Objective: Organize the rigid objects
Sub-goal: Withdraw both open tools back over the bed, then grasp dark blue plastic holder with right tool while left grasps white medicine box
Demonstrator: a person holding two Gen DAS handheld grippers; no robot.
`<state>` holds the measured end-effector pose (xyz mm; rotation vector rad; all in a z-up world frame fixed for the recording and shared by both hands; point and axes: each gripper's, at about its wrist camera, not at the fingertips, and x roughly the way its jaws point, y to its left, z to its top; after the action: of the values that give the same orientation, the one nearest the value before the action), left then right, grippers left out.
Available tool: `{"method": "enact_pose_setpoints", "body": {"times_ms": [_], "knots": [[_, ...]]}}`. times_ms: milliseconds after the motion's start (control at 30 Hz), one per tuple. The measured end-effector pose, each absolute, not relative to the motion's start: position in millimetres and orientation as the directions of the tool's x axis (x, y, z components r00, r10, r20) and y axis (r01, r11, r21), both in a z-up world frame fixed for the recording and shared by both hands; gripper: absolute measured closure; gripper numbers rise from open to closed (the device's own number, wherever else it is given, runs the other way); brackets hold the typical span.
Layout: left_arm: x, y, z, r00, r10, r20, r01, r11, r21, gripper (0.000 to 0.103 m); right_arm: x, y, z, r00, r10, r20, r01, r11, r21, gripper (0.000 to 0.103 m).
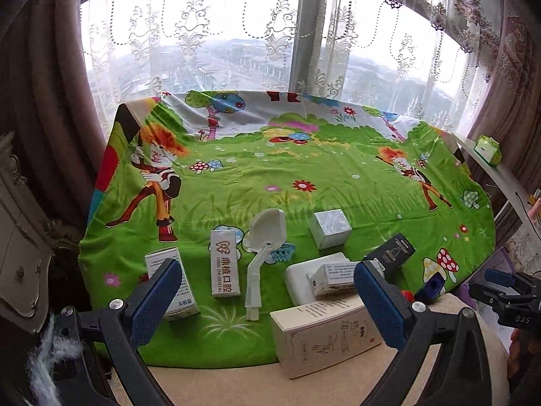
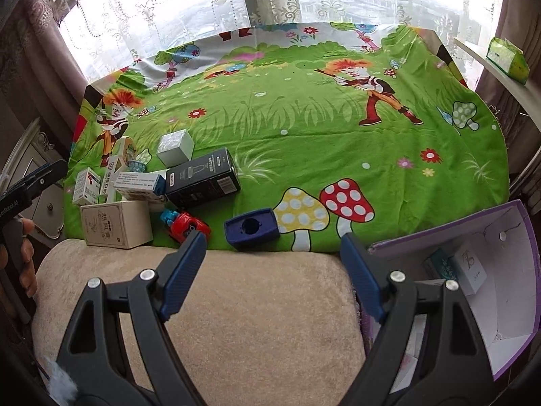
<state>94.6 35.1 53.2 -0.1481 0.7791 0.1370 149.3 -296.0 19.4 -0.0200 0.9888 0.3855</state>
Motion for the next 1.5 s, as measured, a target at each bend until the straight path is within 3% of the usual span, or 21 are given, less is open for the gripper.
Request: {"method": "enact_pose_setpoints", "body": {"times_ms": [267,633,833,933,1067,1200,1500], "knots": [[95.2,89.7,26.7,0.617,0.198,-0.761,-0.398,0.914,-0.085,0.000,163.1,-263.4,-4.6,0.422,0.281,-0.862,-0.419,0.903,0.089,0.019],[111.5,111.1,-10.4,0.496,0.245,-0.833,-0.486,0.873,-0.032,0.004,177.8,-241.2,-30.9,0.363,0.253,-0.897,-0.484,0.874,0.051,0.021],[119.4,116.0,-29.1,0.444,0.219,-0.869,-0.491,0.870,-0.031,0.019,182.6,-238.9,-41.1,0.325,0.255,-0.911,-0.487,0.871,0.069,0.042],[122.1,115.1,-35.2,0.429,0.201,-0.881,-0.480,0.876,-0.034,0.036,182.6,-238.6,-43.1,0.320,0.258,-0.911,-0.489,0.869,0.074,0.049],[123.8,115.0,-39.6,0.421,0.182,-0.889,-0.475,0.879,-0.045,0.057,181.1,-239.2,-42.8,0.330,0.260,-0.908,-0.488,0.870,0.072,0.049],[122.7,115.3,-38.6,0.435,0.171,-0.884,-0.470,0.880,-0.061,0.062,179.8,-240.5,-42.1,0.340,0.262,-0.903,-0.484,0.872,0.071,0.049],[113.7,112.0,-28.6,0.484,0.173,-0.858,-0.463,0.882,-0.083,0.062,176.7,-245.0,-38.4,0.368,0.269,-0.890,-0.472,0.879,0.071,0.049]]}}
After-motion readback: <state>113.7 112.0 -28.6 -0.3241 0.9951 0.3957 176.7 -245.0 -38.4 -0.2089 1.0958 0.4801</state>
